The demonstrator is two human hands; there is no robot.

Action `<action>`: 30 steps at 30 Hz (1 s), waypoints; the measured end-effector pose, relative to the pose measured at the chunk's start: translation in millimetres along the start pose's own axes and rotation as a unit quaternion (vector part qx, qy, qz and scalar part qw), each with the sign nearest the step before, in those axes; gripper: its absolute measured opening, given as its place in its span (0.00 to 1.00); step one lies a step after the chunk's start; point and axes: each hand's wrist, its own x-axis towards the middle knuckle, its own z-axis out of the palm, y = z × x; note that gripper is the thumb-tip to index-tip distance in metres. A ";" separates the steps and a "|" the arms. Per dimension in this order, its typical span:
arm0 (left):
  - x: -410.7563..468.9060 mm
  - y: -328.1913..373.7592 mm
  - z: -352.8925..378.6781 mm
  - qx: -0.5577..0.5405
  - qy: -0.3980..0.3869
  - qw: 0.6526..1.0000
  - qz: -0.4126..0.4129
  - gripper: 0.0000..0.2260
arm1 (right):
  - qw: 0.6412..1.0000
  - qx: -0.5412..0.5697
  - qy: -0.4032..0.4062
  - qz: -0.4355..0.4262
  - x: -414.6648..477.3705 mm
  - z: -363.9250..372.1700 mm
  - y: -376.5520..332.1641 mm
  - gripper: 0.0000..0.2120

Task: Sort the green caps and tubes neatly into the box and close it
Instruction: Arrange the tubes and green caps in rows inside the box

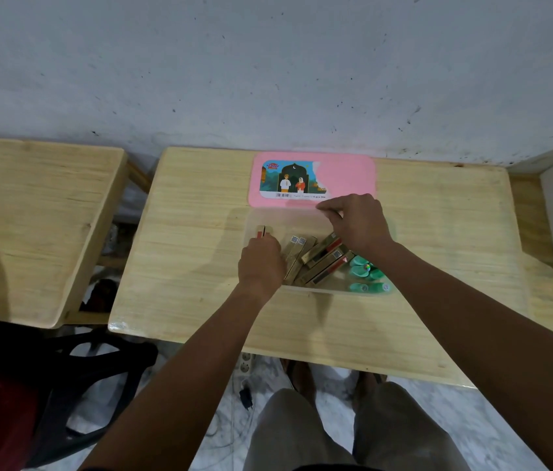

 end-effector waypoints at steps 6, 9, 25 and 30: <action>4.6 2.8 -2.1 -0.063 -0.005 0.996 -0.065 0.13 | 1.000 -0.005 0.000 0.000 0.2 0.3 -0.8 0.09; 6.4 2.3 -3.9 -0.084 -0.001 0.994 -0.071 0.08 | 1.000 -0.003 0.001 -0.002 0.5 0.3 -0.5 0.09; 4.1 10.0 6.2 -0.022 0.049 0.999 0.006 0.14 | 1.000 -0.005 -0.001 -0.004 1.5 1.4 1.5 0.09; 5.3 7.8 6.8 0.010 0.049 0.998 0.029 0.11 | 1.000 -0.003 0.001 -0.006 2.2 2.3 2.5 0.09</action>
